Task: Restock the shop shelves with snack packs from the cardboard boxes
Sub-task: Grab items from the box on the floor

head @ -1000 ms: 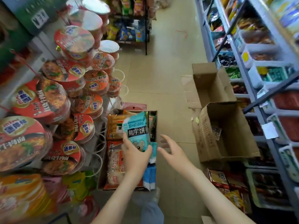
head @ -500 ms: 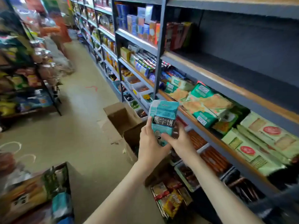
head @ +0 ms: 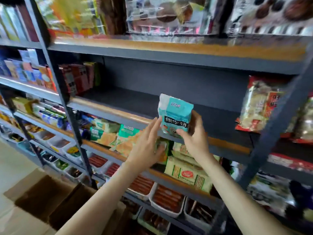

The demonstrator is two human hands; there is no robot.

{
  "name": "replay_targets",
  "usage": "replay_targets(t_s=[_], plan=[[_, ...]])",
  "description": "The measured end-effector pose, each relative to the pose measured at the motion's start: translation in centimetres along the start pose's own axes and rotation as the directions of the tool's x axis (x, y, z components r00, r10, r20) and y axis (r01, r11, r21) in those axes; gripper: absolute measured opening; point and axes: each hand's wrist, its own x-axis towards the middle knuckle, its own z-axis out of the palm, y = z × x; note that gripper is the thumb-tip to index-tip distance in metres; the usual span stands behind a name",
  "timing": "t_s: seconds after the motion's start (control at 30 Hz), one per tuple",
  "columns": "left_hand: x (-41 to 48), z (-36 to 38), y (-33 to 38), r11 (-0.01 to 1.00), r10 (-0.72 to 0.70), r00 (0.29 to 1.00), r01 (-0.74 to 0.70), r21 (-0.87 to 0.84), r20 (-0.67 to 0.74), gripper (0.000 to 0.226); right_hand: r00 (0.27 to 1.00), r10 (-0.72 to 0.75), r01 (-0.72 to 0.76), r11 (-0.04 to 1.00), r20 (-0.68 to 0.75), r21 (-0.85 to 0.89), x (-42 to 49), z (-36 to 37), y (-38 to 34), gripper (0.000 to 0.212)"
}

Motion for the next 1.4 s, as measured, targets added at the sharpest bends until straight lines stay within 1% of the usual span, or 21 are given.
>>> replay_targets(t_s=[0.07,0.17,0.23,0.27,0.33,0.4,0.43,0.53,0.6,0.63,0.7,0.8,0.83,0.93,1.0,1.07,1.13,1.23,1.3,1.33,1.4], plan=[[2.8,0.5,-2.5,1.000,0.009,0.999,-0.010,0.017,0.032,0.077,0.997,0.025,-0.029,0.999,-0.076,-0.044,3.6,-0.2,0.8,0.064],[6.7,1.3,-5.8,1.000,-0.002,1.000,0.002,0.014,-0.005,0.067,0.973,0.120,-0.122,0.993,-0.197,0.000,8.6,-0.3,2.3,0.055],[9.6,1.8,-7.7,0.999,-0.017,1.000,0.018,0.031,-0.006,0.064,0.956,0.200,-0.206,0.978,-0.214,-0.008,11.9,-0.3,3.6,0.055],[11.0,2.0,-8.5,0.999,-0.030,0.999,0.029,0.042,0.020,0.062,0.947,0.243,-0.254,0.967,-0.211,-0.027,13.5,-0.4,4.6,0.057],[13.8,2.7,-10.1,0.996,-0.063,0.991,0.055,0.075,0.117,0.059,0.920,0.324,-0.343,0.938,-0.222,-0.056,16.5,-0.4,6.8,0.057],[16.0,3.5,-11.8,0.986,-0.117,0.969,0.087,0.144,0.219,0.057,0.884,0.388,-0.416,0.908,-0.261,-0.060,18.9,-0.3,8.8,0.049],[16.7,3.9,-12.5,0.975,-0.155,0.957,0.107,0.197,0.246,0.055,0.871,0.403,-0.437,0.897,-0.280,-0.069,20.1,-0.1,9.5,0.046],[17.6,4.4,-14.7,0.923,-0.297,0.917,0.205,0.326,0.265,0.048,0.869,0.401,-0.455,0.878,-0.289,-0.149,23.6,0.4,10.8,0.050],[17.5,4.5,-15.4,0.899,-0.392,0.876,0.301,0.319,0.280,0.045,0.872,0.383,-0.458,0.858,-0.305,-0.232,25.5,0.8,11.1,0.056],[17.4,4.6,-15.6,0.895,-0.412,0.866,0.326,0.304,0.284,0.045,0.871,0.381,-0.463,0.848,-0.309,-0.258,26.3,1.1,11.4,0.057],[17.3,4.9,-15.7,0.907,-0.389,0.880,0.314,0.281,0.271,0.044,0.866,0.383,-0.477,0.826,-0.323,-0.301,27.5,1.4,12.2,0.055],[17.4,4.9,-15.7,0.925,-0.361,0.902,0.313,0.216,0.239,0.043,0.861,0.345,-0.488,0.765,-0.372,-0.420,28.3,1.8,12.8,0.041],[17.4,4.9,-15.6,0.926,-0.363,0.904,0.322,0.199,0.227,0.042,0.860,0.331,-0.489,0.750,-0.387,-0.445,28.3,2.1,12.7,0.042],[17.2,4.7,-15.4,0.940,-0.329,0.931,0.306,0.151,0.160,0.040,0.839,0.315,-0.510,0.740,-0.444,-0.438,27.5,3.2,11.5,0.067],[16.8,4.1,-14.9,0.958,-0.274,0.957,0.264,0.109,0.093,0.036,0.847,0.291,-0.494,0.740,-0.445,-0.457,25.9,4.3,9.7,0.077],[15.9,3.0,-14.1,0.970,-0.240,0.970,0.239,0.051,0.021,0.031,0.905,0.249,-0.406,0.747,-0.346,-0.526,23.4,5.7,7.2,0.074],[13.8,1.5,-13.0,0.972,-0.236,0.971,0.235,-0.024,-0.047,0.031,0.963,0.198,-0.268,0.774,-0.183,-0.574,19.8,7.7,4.1,0.061],[7.6,-1.4,-11.2,0.956,-0.283,0.953,0.271,-0.116,-0.106,0.039,0.996,0.071,-0.033,0.850,0.053,-0.525,12.7,11.4,0.1,0.043],[1.3,-3.4,-10.1,0.941,-0.336,0.936,0.328,-0.087,-0.108,0.042,0.976,-0.021,0.121,0.883,0.219,-0.454,7.0,14.1,-1.6,0.036],[-2.4,-4.3,-9.7,0.925,-0.380,0.920,0.378,-0.044,-0.097,0.042,0.949,-0.065,0.195,0.889,0.308,-0.414,4.0,15.5,-2.1,0.034],[-10.9,-6.1,-8.6,0.853,-0.517,0.854,0.519,0.043,-0.063,0.038,0.855,-0.095,0.300,0.892,0.509,-0.338,-2.3,18.3,-2.5,0.035]])
